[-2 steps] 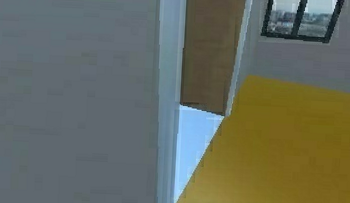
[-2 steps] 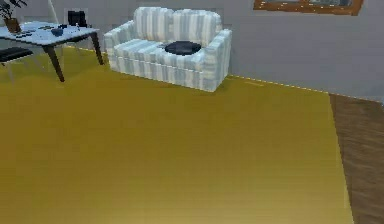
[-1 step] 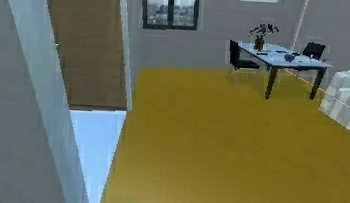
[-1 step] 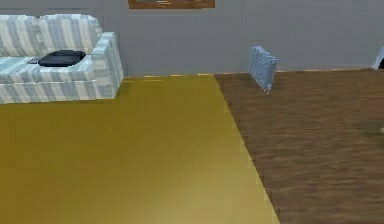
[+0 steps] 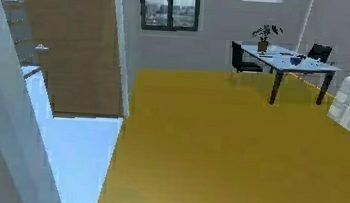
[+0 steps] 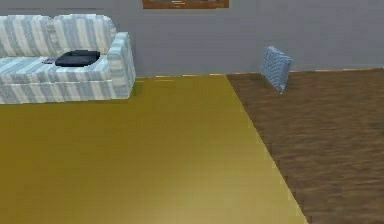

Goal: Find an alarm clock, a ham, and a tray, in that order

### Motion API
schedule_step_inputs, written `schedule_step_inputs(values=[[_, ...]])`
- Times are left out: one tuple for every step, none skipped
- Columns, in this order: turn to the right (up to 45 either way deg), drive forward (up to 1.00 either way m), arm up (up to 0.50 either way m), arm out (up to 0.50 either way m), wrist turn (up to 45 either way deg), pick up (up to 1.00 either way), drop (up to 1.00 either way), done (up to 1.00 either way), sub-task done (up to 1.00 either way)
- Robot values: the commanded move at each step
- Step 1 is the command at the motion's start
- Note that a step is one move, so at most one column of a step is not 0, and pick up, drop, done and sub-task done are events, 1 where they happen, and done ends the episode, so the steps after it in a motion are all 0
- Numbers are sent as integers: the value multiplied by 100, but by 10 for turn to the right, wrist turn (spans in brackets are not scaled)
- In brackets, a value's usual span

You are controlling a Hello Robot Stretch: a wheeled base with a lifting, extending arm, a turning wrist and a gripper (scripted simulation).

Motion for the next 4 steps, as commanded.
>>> schedule_step_inputs(values=[[450,0,0,0,0,0,0,0,0],[450,0,0,0,0,0,0,0,0],[0,5,0,0,0,0,0,0,0],[-450,0,0,0,0,0,0,0,0]])
